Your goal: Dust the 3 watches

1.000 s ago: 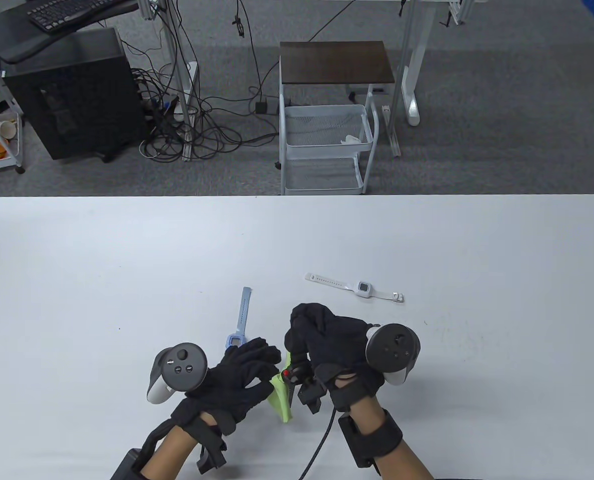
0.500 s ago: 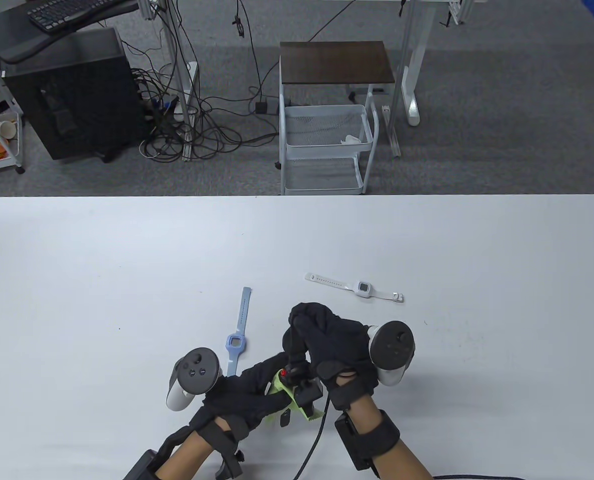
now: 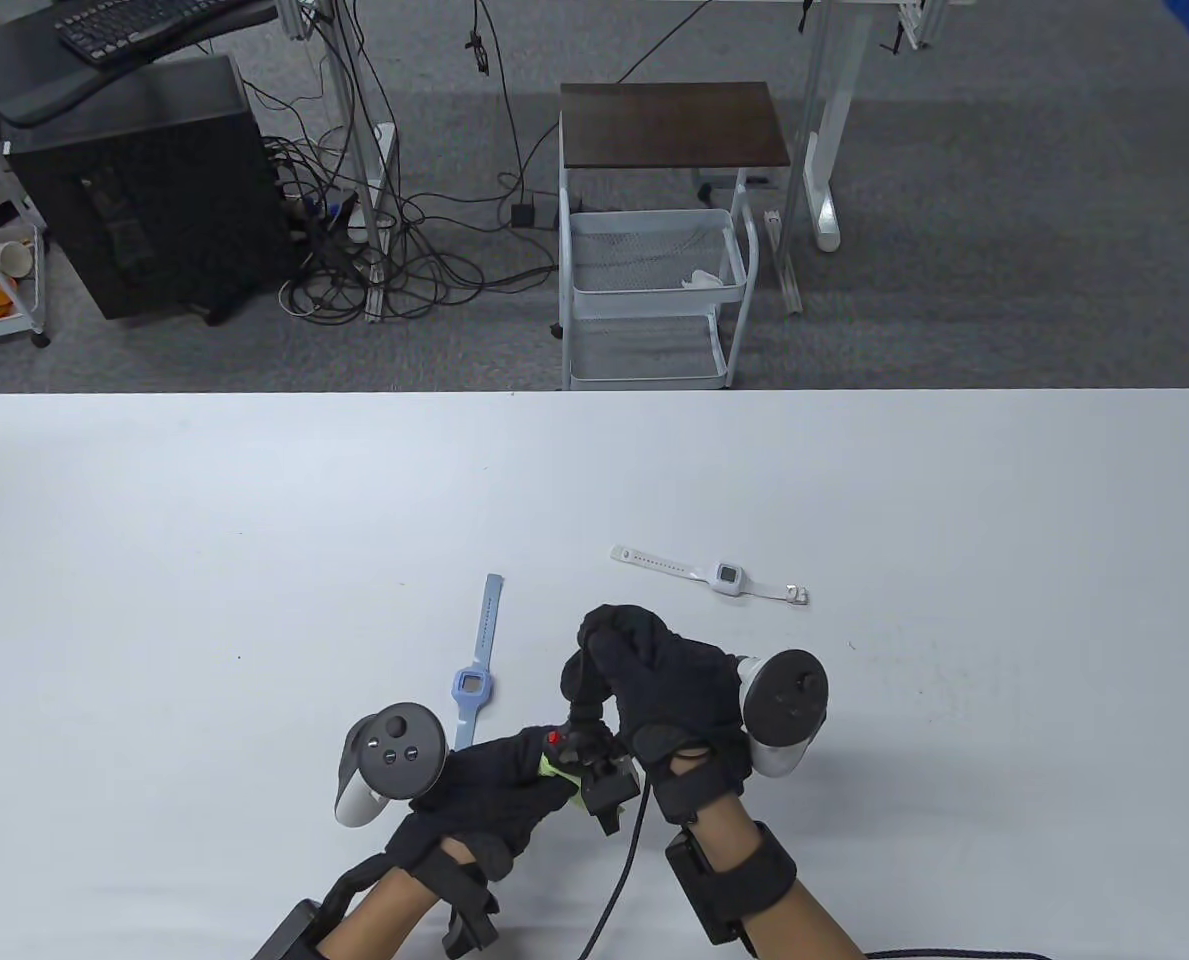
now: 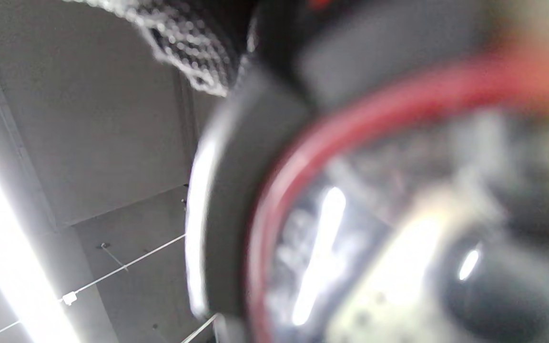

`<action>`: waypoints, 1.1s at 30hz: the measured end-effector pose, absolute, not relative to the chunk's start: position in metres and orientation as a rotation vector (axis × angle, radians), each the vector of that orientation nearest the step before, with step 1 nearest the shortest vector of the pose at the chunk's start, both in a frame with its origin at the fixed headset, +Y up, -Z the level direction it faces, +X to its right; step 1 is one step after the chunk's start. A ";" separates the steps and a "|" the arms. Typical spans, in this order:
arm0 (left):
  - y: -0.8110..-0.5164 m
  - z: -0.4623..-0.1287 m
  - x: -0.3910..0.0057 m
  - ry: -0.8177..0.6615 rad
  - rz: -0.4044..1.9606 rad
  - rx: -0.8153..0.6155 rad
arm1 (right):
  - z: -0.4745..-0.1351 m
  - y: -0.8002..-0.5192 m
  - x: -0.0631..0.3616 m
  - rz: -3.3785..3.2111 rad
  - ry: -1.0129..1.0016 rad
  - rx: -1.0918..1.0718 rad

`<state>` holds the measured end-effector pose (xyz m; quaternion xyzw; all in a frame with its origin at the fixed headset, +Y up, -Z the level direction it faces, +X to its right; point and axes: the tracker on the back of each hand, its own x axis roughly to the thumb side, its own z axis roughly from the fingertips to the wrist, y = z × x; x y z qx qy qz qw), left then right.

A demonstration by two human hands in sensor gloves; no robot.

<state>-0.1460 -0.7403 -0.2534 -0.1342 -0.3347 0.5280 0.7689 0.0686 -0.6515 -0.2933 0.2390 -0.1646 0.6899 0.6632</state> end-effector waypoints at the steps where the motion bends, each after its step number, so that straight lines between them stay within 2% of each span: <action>1: -0.741 -0.254 -0.146 -0.734 1.163 -0.306 | -0.293 -0.651 0.069 1.554 -0.376 0.537; 3: -0.743 -0.254 -0.146 -0.752 1.184 -0.316 | -0.294 -0.651 0.071 1.551 -0.374 0.532; 7: -0.741 -0.254 -0.151 -0.703 1.172 -0.237 | -0.294 -0.652 0.072 1.539 -0.381 0.519; 16: -0.742 -0.258 -0.157 -0.613 1.070 -0.214 | -0.295 -0.655 0.073 1.595 -0.433 0.515; 22: -0.747 -0.262 -0.167 -0.555 1.123 -0.190 | -0.294 -0.651 0.077 1.557 -0.460 0.501; 29: -0.746 -0.263 -0.164 -0.553 1.051 -0.225 | -0.293 -0.652 0.077 1.581 -0.469 0.504; 33: -0.749 -0.265 -0.167 -0.528 1.093 -0.247 | -0.293 -0.651 0.078 1.568 -0.481 0.501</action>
